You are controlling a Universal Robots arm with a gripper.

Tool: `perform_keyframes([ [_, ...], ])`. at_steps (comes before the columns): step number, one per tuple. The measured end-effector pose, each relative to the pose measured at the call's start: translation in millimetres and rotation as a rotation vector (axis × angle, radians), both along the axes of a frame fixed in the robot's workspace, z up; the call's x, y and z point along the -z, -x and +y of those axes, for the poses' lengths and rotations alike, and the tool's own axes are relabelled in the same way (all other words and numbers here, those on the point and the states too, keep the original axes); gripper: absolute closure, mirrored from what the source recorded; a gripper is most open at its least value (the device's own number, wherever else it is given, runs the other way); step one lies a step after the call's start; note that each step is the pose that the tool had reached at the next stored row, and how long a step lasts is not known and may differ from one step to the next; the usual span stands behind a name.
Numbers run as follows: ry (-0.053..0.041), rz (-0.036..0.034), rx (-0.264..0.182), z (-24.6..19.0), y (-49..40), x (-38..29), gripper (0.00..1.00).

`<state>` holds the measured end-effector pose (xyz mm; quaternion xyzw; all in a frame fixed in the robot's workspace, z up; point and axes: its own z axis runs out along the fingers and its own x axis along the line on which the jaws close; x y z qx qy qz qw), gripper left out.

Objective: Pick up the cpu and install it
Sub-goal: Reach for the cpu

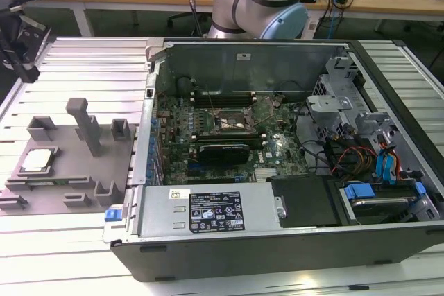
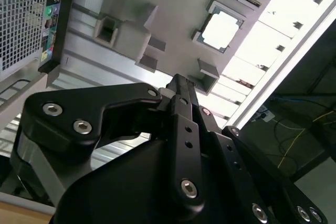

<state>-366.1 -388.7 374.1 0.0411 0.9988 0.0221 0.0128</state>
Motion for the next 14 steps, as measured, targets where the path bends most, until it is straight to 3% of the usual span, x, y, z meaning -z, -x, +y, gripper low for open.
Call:
perform_keyframes([
  [4,0.0000,0.0000,0.000,0.0,18.2,5.7,0.89],
  [14,0.0000,0.0000,0.000,0.0,44.5,17.2,0.89],
])
